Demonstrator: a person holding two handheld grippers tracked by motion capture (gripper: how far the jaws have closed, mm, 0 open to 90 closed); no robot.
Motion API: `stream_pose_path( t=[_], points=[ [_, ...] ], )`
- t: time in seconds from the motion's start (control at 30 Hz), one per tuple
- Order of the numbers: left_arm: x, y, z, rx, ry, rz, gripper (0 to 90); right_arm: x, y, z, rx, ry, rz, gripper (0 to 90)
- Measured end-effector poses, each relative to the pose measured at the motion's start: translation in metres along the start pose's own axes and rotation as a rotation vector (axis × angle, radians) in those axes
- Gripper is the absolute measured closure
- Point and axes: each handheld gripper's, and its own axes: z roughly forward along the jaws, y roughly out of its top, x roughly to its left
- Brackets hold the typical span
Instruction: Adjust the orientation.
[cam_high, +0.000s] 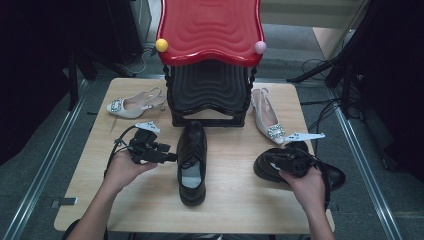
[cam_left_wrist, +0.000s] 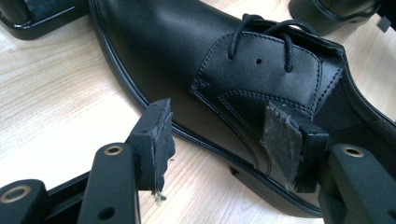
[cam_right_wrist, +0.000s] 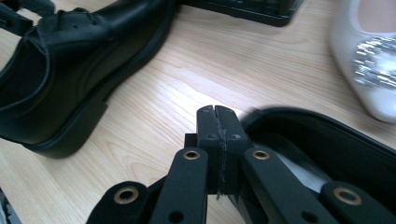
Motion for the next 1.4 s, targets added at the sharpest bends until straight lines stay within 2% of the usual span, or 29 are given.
stream_pose_path(
  t=[0.03,0.23,0.47,0.63,0.73,0.83,0.9,1.2,1.23,1.27,1.4],
  points=[
    [0.001,0.001,0.001,0.007,0.003,0.001,42.9,-0.004,-0.003,-0.007,-0.012,-0.016,0.017,90.0],
    [0.003,0.003,0.005,0.008,0.007,0.007,42.8,-0.019,-0.011,-0.020,-0.026,-0.040,0.058,90.0],
    [0.003,0.004,0.006,0.005,0.002,0.013,42.3,-0.029,-0.020,-0.008,0.015,-0.053,0.094,90.0],
    [0.003,0.003,0.006,0.002,0.006,0.018,41.9,-0.026,-0.018,0.001,0.029,-0.043,0.082,90.0],
    [0.003,0.001,0.004,-0.002,0.007,0.013,40.3,-0.018,-0.015,0.013,0.058,-0.034,0.054,90.0],
    [0.003,0.000,0.002,-0.011,0.002,0.008,39.4,-0.017,-0.013,0.017,0.064,-0.044,0.041,90.0],
    [0.004,-0.003,0.001,-0.014,0.005,0.003,39.0,-0.018,-0.011,0.022,0.074,-0.033,0.044,90.0],
    [0.002,-0.009,-0.004,-0.032,0.014,0.004,37.9,-0.019,-0.009,0.026,0.095,-0.014,0.040,90.0],
    [0.003,-0.010,-0.004,-0.033,0.015,0.002,37.9,-0.018,-0.008,0.026,0.095,-0.006,0.041,90.0],
    [0.003,-0.011,-0.005,-0.033,0.018,-0.001,37.8,-0.017,-0.007,0.028,0.102,0.025,0.040,90.0],
    [0.003,-0.014,-0.008,-0.037,0.028,-0.008,37.8,-0.010,-0.004,0.032,0.115,0.035,0.016,90.0]
  ],
)
